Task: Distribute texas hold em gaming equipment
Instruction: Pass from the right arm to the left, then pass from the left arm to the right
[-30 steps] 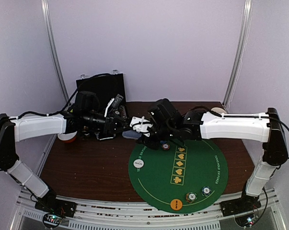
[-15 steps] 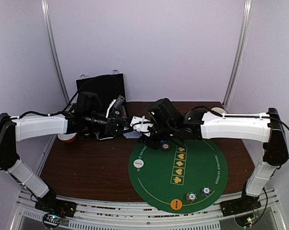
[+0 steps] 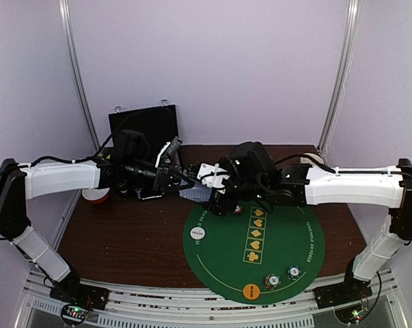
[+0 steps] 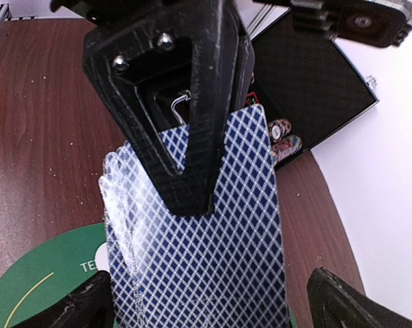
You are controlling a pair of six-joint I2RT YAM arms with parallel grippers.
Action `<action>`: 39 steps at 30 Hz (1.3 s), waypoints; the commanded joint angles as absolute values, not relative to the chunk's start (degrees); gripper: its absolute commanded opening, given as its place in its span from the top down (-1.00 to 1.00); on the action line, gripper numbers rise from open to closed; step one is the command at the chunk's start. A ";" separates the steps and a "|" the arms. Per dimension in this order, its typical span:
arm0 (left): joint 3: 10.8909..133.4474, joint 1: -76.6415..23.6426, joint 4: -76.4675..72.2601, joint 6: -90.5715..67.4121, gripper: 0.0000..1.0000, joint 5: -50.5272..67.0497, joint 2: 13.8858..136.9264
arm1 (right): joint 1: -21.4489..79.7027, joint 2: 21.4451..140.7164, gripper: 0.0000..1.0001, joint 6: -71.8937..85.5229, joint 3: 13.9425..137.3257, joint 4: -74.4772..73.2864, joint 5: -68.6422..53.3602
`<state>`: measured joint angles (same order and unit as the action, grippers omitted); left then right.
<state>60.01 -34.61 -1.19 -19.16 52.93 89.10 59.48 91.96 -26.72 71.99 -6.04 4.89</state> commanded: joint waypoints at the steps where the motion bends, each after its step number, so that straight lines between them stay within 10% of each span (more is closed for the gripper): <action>1: 62.11 -34.82 -1.87 -22.35 1.00 54.28 89.81 | 59.52 87.02 -1.00 -33.72 63.25 8.58 2.02; 16: 62.14 -34.84 -2.07 -26.27 1.00 54.66 89.52 | 61.50 90.91 -0.98 -39.39 62.68 13.34 9.89; 27: 61.88 -34.85 -3.15 -26.21 0.94 57.16 90.13 | 61.60 92.96 -0.07 -37.40 65.67 7.85 9.03; 39: 61.29 -35.36 -4.83 -26.15 0.51 59.12 90.26 | 61.63 93.34 -0.02 -37.55 66.97 8.29 9.05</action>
